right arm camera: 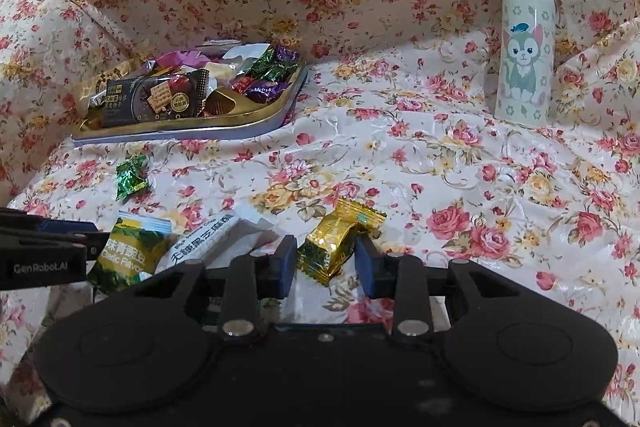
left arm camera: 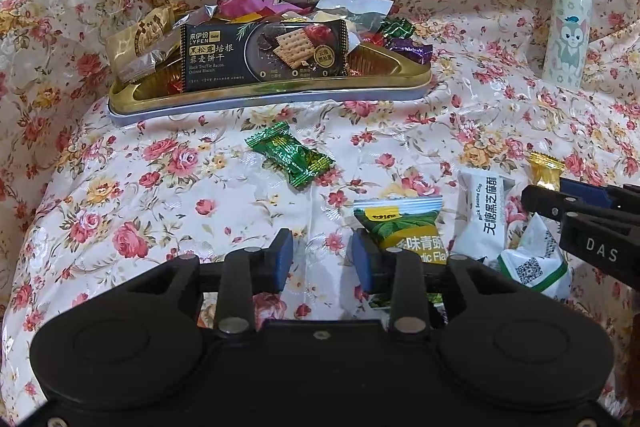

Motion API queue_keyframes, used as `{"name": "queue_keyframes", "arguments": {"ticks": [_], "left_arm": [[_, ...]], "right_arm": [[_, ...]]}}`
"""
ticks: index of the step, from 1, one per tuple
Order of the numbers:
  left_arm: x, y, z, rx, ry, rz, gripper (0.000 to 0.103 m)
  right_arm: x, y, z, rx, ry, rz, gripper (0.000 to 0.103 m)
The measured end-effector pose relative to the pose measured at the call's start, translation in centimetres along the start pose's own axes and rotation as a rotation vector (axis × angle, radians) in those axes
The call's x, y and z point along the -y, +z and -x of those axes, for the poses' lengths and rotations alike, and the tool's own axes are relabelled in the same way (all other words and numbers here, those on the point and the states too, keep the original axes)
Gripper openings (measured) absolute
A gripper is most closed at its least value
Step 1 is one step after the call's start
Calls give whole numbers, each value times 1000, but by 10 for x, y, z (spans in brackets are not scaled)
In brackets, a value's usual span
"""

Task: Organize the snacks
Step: 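Grasp the gold-wrapped candy with the right tool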

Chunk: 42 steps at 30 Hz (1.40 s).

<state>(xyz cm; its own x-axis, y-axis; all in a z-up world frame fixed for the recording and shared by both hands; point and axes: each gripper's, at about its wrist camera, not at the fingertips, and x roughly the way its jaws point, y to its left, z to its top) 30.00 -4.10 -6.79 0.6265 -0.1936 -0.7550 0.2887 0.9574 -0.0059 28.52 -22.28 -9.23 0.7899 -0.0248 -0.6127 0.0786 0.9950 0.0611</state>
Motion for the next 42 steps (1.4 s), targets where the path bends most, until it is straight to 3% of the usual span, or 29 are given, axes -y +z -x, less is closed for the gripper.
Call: {"name": "queue_keyframes", "arguments": {"ticks": [7,12,16,19,22,25,31,42], "left_arm": [[0,0,0,-2,2,-5,44],[0,0,0,1,3,-6,44],[1,-1,0,1,4,-7,44],[0,0,0,2,4,-7,44],[0,0,0,1,3,-6,44],[0,-1,0,2,3,-4,44],[1,1,0,-9,6,-12,44],[-3,8,5,0,2,5,44]], "right_arm": [[4,4,-3,-4,10,-28,36],[5,4,-3,-4,30,-42,46],[7,3,-1,-4,32,-68,47],[11,4,-1,-5,27,-102,46],[12,7,-5,-11,17,-109,33],[9,8,-7,-2,14,-79,30],[6,9,-13,21,6,-21,30],[13,8,-20,62,6,-32,30]]}}
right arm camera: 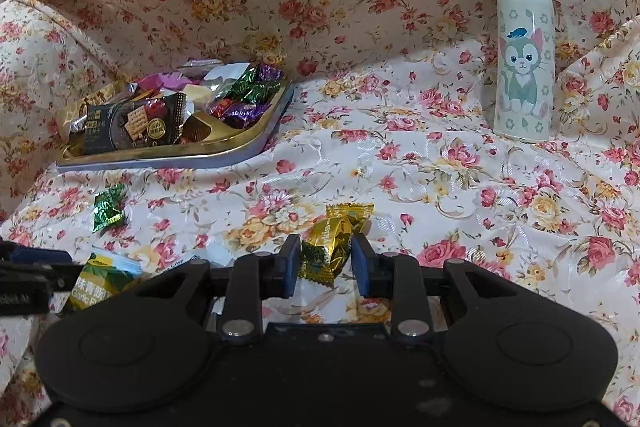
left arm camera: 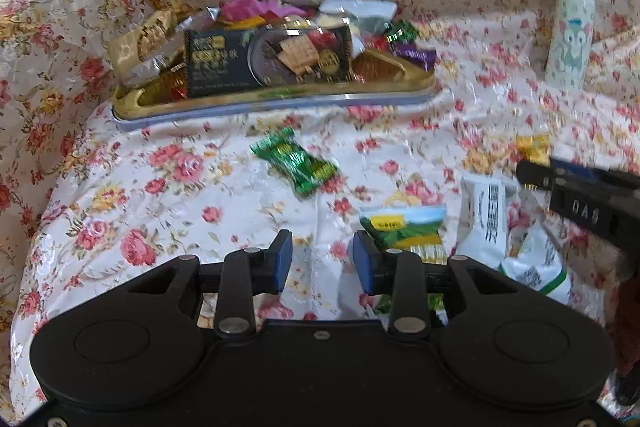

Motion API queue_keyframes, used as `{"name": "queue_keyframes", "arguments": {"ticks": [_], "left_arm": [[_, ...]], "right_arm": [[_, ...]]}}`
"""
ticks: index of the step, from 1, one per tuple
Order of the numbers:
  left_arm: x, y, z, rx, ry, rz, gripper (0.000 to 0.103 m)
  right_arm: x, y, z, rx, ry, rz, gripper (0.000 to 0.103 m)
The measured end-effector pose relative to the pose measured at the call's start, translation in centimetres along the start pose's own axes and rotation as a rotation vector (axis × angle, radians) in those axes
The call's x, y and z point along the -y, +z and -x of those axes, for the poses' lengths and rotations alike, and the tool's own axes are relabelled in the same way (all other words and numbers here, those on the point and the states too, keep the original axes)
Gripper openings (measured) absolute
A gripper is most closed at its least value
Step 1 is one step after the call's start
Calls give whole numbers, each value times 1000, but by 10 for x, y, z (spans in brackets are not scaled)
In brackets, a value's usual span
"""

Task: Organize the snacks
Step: 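Grasp the gold-wrapped candy with the right tool, then grasp the green-wrapped candy with left tool while right tool lifts gold candy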

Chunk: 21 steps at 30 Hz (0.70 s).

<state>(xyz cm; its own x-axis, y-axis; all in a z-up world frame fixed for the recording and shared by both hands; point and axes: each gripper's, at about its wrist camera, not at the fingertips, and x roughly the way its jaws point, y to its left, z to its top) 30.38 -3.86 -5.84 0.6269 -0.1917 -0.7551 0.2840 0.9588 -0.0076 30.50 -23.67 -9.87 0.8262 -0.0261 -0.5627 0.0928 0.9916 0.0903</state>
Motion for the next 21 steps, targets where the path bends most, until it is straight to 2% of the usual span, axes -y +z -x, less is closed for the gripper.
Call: {"name": "queue_keyframes", "arguments": {"ticks": [7,14,21], "left_arm": [[-9,28,3,37,20,54,44],[-19,49,-28,-46,3,196,44],[-15,57,-45,-74,44,216,44]], "right_arm": [[7,-3,1,22,26,-51,30],[5,-5,0,26,25,-53,30],[5,-5,0,26,22,-51,30]]}}
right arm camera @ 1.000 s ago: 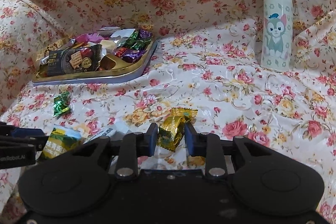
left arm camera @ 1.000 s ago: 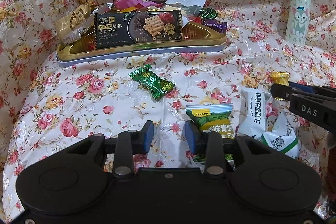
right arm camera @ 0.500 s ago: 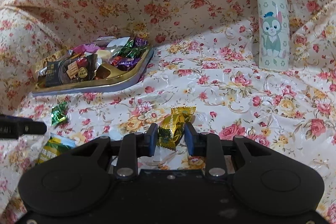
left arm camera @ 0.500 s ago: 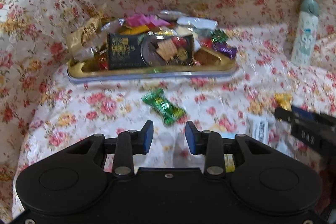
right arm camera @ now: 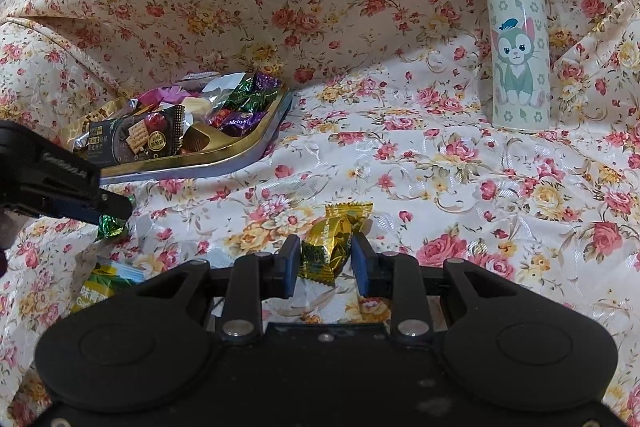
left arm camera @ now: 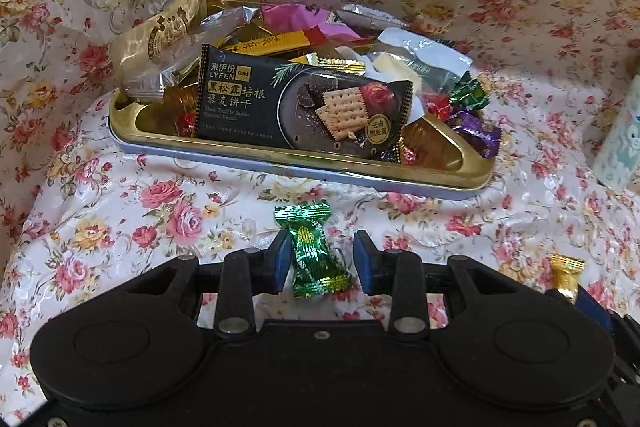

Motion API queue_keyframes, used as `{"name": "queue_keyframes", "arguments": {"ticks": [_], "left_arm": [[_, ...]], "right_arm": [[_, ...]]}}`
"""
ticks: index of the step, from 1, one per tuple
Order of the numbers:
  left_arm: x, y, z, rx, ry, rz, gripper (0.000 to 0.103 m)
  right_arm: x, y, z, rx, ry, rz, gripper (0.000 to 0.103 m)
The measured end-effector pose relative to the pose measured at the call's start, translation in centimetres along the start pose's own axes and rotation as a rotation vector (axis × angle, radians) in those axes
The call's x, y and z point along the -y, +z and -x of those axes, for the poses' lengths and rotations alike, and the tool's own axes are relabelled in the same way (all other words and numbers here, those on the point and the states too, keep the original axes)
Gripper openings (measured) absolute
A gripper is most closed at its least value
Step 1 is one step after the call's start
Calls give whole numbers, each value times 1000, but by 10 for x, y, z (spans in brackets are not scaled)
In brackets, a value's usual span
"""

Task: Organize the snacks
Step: 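Grasp the green-wrapped candy with left tool while right tool lifts gold candy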

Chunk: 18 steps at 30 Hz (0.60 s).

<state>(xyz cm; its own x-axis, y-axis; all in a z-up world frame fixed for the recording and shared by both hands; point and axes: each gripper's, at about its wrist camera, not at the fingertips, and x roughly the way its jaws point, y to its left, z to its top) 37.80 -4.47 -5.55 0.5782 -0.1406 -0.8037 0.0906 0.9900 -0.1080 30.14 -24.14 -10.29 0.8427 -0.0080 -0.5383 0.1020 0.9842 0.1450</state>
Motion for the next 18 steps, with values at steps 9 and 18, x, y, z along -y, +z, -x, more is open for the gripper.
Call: {"name": "queue_keyframes", "arguments": {"ticks": [9,18], "left_arm": [[-3,0,-3,-17,-3,19,25],[-4,-12,17,0,-2,-43,25]], "right_arm": [[0,0,0,1,1,0,30],[-2,0,3,-18,-1,32,30]]}}
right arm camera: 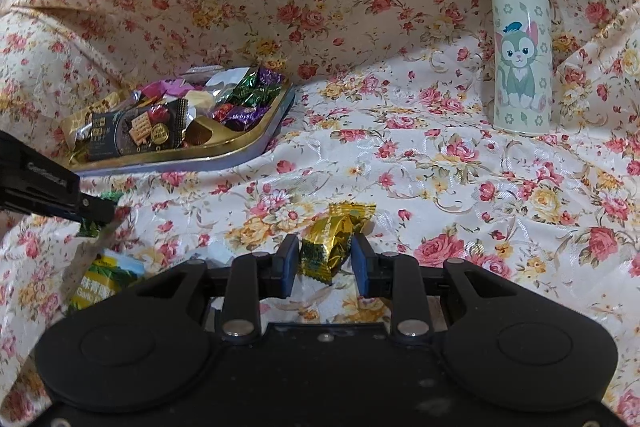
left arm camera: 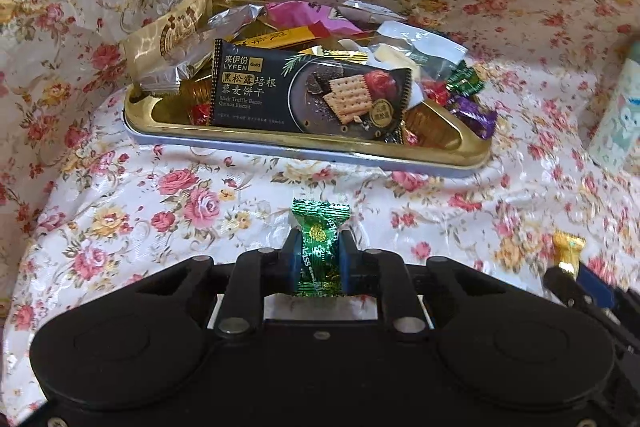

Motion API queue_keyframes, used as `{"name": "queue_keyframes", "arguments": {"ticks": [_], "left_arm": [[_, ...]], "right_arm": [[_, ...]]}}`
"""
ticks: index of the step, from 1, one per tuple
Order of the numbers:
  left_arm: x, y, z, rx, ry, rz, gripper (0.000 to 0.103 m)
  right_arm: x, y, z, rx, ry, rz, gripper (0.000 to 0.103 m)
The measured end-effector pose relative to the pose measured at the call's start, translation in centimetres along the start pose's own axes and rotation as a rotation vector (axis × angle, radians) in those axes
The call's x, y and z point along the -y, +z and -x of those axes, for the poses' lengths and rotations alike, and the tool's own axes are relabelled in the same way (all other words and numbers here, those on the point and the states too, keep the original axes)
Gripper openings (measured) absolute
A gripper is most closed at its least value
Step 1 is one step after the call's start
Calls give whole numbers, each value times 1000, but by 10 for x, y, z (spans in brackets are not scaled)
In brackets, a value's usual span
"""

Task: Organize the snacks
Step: 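Grasp the green-wrapped candy with left tool while right tool lifts gold candy, then carry both held candies over the gold tray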

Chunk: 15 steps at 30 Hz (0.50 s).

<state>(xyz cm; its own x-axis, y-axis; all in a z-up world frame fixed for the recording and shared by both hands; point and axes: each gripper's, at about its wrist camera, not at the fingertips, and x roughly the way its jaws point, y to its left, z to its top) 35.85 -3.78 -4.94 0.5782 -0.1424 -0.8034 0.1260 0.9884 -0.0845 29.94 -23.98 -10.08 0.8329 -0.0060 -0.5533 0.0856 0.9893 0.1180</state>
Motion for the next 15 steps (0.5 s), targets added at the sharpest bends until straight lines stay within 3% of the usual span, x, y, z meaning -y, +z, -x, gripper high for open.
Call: {"name": "queue_keyframes", "arguments": {"ticks": [5,15], "left_arm": [[2,-8,8,8,-19,-28,25],[0,-23,41,48,-69,-62,25]], "right_arm": [[-2,2,4,-24,-5,0,40],[-9,15,-7,-80,-48,5,41]]}}
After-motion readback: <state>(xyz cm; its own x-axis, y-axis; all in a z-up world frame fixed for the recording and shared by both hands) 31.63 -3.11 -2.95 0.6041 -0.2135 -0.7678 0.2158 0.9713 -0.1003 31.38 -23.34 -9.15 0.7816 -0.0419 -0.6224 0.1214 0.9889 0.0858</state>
